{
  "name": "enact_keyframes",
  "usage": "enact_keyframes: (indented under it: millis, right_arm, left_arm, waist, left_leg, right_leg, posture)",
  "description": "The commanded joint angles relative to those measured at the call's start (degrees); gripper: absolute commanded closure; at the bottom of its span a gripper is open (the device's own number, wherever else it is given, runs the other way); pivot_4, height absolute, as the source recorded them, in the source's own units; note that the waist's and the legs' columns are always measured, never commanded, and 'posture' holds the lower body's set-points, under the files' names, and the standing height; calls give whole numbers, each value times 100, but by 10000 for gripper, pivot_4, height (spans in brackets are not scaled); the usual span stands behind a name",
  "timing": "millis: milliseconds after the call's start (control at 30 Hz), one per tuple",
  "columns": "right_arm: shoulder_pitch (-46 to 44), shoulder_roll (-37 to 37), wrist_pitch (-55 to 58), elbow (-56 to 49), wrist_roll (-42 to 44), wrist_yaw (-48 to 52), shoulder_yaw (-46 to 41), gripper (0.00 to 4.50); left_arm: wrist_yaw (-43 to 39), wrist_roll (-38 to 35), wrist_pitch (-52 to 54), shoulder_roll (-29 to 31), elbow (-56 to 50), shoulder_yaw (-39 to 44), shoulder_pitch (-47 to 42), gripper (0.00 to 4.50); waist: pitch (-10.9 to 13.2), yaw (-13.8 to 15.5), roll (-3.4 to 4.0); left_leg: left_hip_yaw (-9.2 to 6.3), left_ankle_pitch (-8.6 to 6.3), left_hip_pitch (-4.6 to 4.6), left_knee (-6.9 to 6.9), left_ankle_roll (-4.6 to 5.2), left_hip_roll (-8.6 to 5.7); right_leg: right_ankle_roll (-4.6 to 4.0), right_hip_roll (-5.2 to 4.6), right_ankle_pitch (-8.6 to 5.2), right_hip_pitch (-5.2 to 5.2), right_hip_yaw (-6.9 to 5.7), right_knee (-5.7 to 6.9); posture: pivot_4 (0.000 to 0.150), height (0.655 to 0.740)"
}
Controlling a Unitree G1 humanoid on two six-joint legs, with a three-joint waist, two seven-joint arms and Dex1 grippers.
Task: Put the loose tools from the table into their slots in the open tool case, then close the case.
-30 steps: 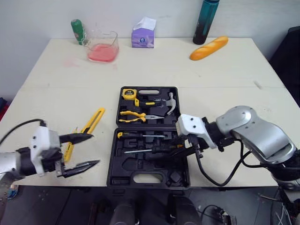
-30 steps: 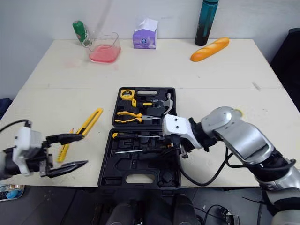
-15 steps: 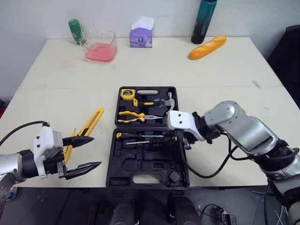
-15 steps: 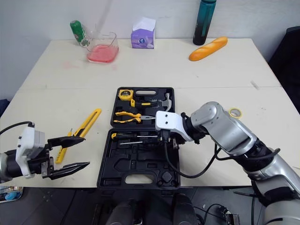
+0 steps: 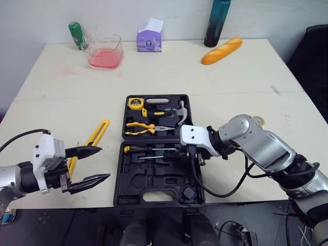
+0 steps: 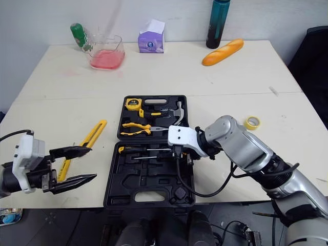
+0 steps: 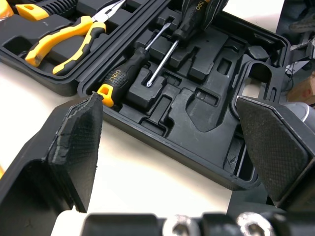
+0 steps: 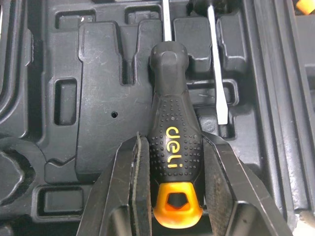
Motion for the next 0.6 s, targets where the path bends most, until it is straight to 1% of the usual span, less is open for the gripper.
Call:
enact_keyframes:
  millis: [33, 300, 467, 533, 567, 600]
  right_arm:
    - [-16, -20, 34, -165, 4, 86, -17, 35295]
    - [-105, 139, 32, -66, -80, 112, 135, 35295]
    - [-119, 257, 283, -55, -15, 32, 41, 35295]
    - [-132, 333, 218, -56, -14, -15, -23, 24861]
    - [-152, 364, 124, -49, -19, -49, -103, 21634]
    - [-166, 386, 58, -44, -24, -72, -161, 16611]
  left_arm:
    - [2, 29, -114, 55, -75, 100, -43, 0]
    - [-58, 64, -100, 107, -61, 110, -56, 0]
    - [-80, 64, -78, 93, -124, 156, 23, 0]
    - [-103, 69, -74, 98, -144, 168, 70, 0]
    - [-123, 75, -81, 109, -146, 171, 88, 0]
    - [-137, 77, -87, 119, -147, 174, 101, 0]
  waist:
    - [0, 0, 0]
    - [0, -15, -1]
    - [-2, -20, -3]
    - [-2, -19, -3]
    - [-2, -21, -3]
    - [-2, -20, -4]
  left_leg:
    - [0, 0, 0, 0, 0, 0]
    - [1, -1, 1, 0, -2, 2]
    - [2, -1, 4, 0, -4, 4]
    - [2, -1, 5, 0, -5, 5]
    - [3, -1, 5, 0, -5, 5]
    - [4, -1, 5, 0, -5, 5]
  right_leg:
    - [0, 0, 0, 0, 0, 0]
    - [-2, 1, -1, -2, 0, 2]
    - [-6, 2, -3, -2, 0, 8]
    - [-8, 2, -4, -2, 0, 11]
    - [-9, 2, -5, -3, -1, 12]
    - [-9, 2, -5, -4, 0, 13]
  posture:
    - [1500, 7400]
    - [1500, 7400]
    - [1500, 7400]
    - [1500, 7400]
    - [1500, 7400]
    - [1500, 7400]
